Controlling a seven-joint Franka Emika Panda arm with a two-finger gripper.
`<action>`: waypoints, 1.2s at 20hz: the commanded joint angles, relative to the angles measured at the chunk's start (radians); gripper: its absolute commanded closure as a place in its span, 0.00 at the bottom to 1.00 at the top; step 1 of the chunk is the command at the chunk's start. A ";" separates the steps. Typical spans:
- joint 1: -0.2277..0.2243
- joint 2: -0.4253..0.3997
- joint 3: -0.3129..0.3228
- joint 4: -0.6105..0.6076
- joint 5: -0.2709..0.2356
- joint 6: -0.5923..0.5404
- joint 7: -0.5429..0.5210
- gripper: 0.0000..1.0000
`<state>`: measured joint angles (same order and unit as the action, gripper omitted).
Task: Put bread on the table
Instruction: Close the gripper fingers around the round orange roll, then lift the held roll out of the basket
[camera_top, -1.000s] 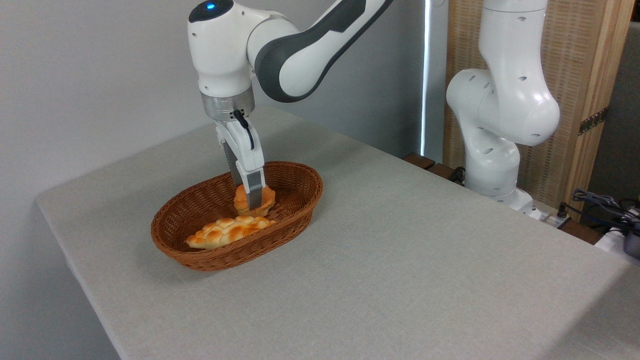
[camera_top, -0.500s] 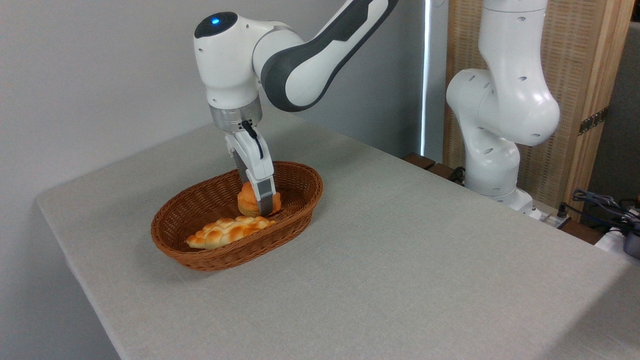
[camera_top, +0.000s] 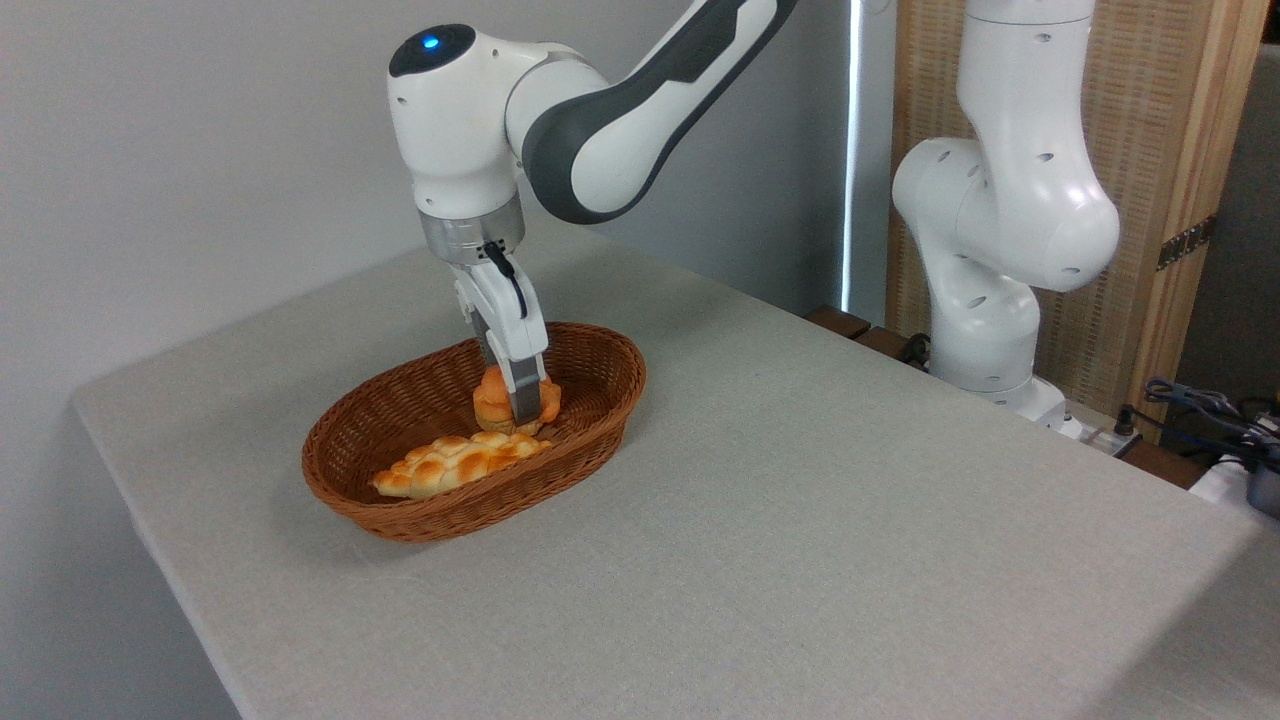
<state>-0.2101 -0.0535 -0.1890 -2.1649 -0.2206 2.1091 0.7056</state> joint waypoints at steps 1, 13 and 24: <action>0.001 -0.006 0.010 -0.013 -0.022 0.012 0.015 0.77; 0.008 -0.002 0.117 0.173 -0.019 -0.217 0.075 0.86; 0.011 0.063 0.321 0.455 0.205 -0.378 0.295 0.75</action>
<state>-0.1900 -0.0462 0.1174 -1.7363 -0.1290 1.6994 0.9524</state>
